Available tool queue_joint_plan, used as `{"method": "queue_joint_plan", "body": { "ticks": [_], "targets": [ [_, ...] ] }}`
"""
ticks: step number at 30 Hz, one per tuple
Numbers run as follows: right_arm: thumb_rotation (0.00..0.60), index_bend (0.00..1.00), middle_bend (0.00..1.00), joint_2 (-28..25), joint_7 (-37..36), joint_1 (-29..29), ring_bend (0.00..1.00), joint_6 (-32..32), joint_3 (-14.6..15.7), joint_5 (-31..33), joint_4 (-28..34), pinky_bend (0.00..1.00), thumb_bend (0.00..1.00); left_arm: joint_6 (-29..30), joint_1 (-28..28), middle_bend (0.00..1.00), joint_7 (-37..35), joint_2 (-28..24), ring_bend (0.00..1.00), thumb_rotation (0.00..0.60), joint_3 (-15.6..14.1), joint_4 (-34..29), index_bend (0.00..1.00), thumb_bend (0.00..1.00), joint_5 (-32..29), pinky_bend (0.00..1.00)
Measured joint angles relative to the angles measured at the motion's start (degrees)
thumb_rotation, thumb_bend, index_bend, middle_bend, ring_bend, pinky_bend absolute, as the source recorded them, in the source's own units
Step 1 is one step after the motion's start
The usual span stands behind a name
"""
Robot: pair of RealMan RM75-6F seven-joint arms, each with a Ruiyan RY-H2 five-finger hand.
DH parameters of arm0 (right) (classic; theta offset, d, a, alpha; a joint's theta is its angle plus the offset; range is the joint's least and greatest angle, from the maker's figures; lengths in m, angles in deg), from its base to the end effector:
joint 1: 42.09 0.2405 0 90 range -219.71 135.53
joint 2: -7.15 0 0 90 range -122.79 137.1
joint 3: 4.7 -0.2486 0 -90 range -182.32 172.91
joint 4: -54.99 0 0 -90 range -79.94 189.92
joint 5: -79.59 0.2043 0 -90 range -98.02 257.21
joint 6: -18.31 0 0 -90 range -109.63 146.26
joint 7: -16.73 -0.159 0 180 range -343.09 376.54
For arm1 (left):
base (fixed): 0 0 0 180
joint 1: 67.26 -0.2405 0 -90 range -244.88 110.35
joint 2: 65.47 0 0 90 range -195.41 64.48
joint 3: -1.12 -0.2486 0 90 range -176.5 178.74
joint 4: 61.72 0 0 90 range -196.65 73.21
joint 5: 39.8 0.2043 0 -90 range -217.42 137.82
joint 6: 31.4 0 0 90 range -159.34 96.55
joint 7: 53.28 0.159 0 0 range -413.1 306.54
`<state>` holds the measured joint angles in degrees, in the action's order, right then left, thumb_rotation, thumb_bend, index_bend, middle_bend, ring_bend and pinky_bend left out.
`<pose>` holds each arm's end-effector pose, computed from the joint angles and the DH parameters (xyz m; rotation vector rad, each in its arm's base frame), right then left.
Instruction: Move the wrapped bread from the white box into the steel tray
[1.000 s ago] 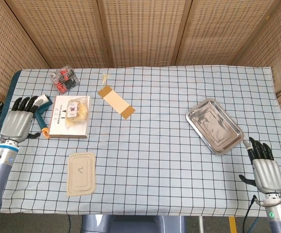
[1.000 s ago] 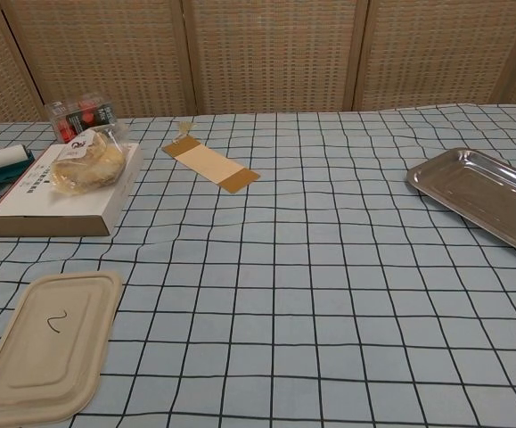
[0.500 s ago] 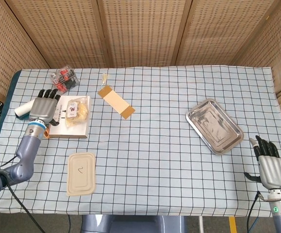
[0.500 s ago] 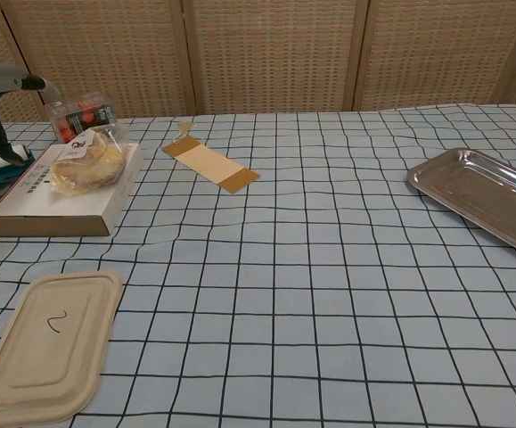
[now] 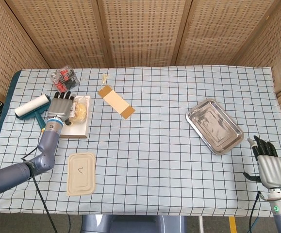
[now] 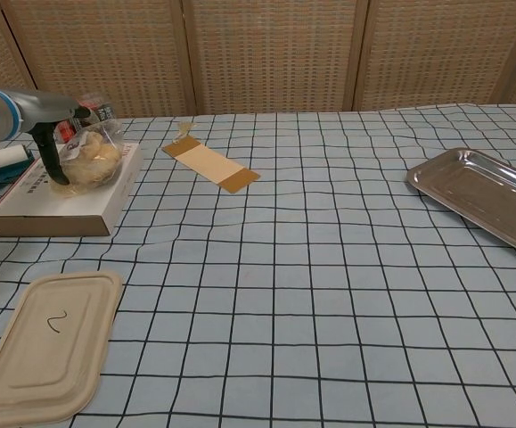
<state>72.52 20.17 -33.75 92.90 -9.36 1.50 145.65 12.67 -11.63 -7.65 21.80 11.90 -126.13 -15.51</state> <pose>-0.3213 -0.2185 0.1435 1.4025 -0.9935 0.7523 -0.2007 0.4534 0.0325 -1.6434 -0.8748 -0.3658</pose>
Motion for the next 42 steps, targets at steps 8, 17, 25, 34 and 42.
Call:
{"method": "queue_joint_plan", "body": {
  "ticks": [8,17,25,34,42],
  "targets": [
    [0.6,0.0,0.0,0.3,-0.5,0.0,0.0,0.3,0.2,-0.4,-0.5,0.0,0.09,3.9,0.4,0.27,-2.0,4.4,0.31,0.6,-1.0,4.8,0.54,0.36,4.8,0.42],
    [0.6,0.0,0.0,0.1,-0.8,-0.1,0.0,0.9,0.3,-1.1,0.0,0.0,0.09,11.1,-2.2,0.41,-13.0,5.1,0.42,0.6,-0.6,4.2,0.69,0.44,19.9,0.49],
    [0.6,0.0,0.0,-0.5,-2.1,0.0,0.0,0.8,0.1,-1.0,0.1,0.0,0.09,14.8,-3.3,0.41,-14.6,1.5,0.42,0.6,0.4,-7.7,0.68,0.44,25.1,0.49],
    [0.6,0.0,0.0,-0.9,-4.0,0.0,0.0,1.1,0.0,-1.4,0.0,0.0,0.09,16.4,-0.1,0.36,-12.1,6.4,0.41,0.6,2.5,-13.5,0.63,0.4,28.6,0.47],
    [0.6,0.0,0.0,-1.4,-6.0,-0.5,0.0,1.9,-0.2,-1.4,-0.7,0.0,0.09,12.5,6.8,0.0,-9.3,18.1,0.01,0.6,6.5,-6.6,0.1,0.13,25.1,0.09]
  ]
}}
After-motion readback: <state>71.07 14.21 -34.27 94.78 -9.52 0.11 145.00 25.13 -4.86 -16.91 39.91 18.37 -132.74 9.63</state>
